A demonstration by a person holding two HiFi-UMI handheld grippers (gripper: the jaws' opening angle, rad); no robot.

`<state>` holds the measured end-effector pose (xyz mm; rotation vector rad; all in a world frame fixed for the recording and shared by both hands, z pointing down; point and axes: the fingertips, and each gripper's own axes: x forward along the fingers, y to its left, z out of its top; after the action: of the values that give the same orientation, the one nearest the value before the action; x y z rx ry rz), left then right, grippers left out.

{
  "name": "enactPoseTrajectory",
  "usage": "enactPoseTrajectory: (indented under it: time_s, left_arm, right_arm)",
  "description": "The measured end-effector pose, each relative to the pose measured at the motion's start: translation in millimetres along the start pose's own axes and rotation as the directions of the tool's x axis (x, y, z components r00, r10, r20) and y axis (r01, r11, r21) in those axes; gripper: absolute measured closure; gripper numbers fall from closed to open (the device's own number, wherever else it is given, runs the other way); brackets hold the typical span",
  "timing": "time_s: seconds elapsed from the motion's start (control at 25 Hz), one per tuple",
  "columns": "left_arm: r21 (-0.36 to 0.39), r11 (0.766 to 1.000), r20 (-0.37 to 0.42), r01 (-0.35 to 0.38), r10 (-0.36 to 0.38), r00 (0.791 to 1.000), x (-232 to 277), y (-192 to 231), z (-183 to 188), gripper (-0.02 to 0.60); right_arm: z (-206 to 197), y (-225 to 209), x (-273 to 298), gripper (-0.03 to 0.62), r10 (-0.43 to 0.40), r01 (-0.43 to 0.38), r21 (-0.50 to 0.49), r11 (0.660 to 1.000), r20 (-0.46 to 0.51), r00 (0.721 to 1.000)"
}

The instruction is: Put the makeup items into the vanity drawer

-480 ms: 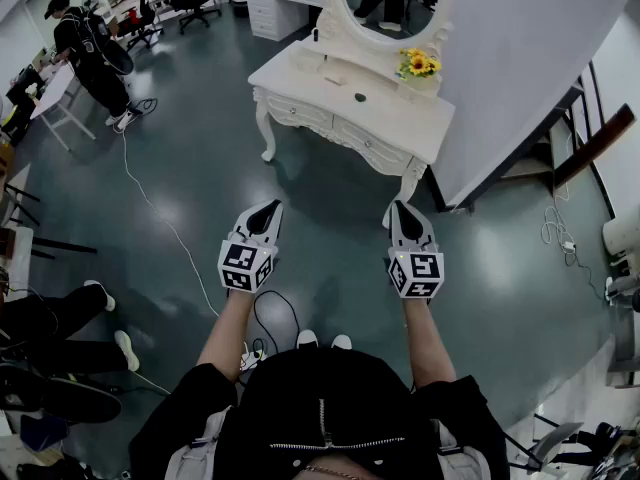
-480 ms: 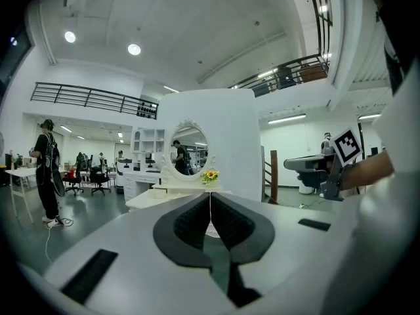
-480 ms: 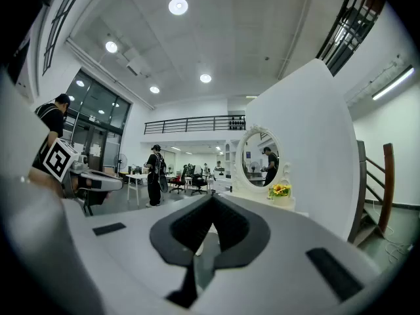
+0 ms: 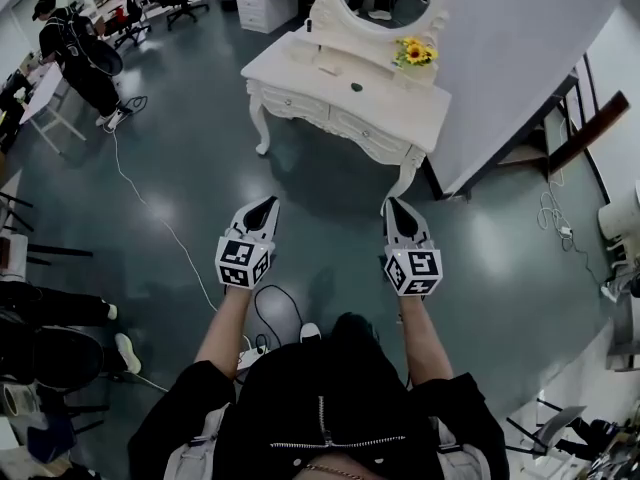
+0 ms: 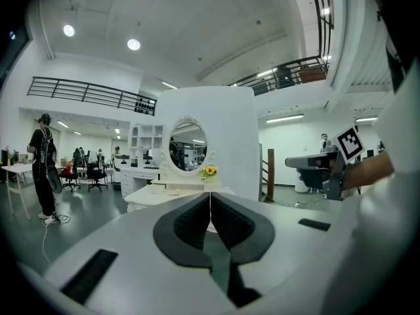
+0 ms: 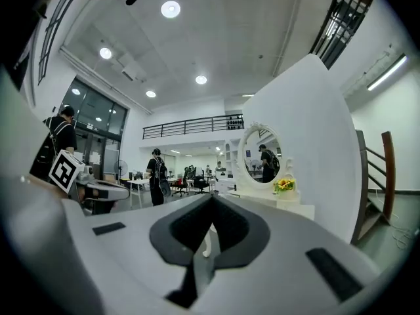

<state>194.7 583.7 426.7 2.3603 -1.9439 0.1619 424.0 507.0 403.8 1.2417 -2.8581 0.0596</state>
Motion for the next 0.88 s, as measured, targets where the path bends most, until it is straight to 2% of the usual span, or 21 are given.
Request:
enactPoseTrajectory:
  time_s: [0.44, 0.88]
  left_arm:
    - [-0.011, 1.0, 0.003, -0.004, 0.004, 1.0, 21.0, 24.3, -0.2, 0.56]
    - [-0.005, 0.999, -0.004, -0.033, 0.033, 0.999, 115.6, 78.9, 11.8, 0.56]
  right_arm:
    - [6.6, 7.2, 42.0, 0.589, 0.032, -0.032, 0.005, 0.999, 0.024, 0.999]
    - [8.0, -31.0, 161.6, 0.589, 0.087, -0.087, 0.023, 0.996, 0.024, 0.996]
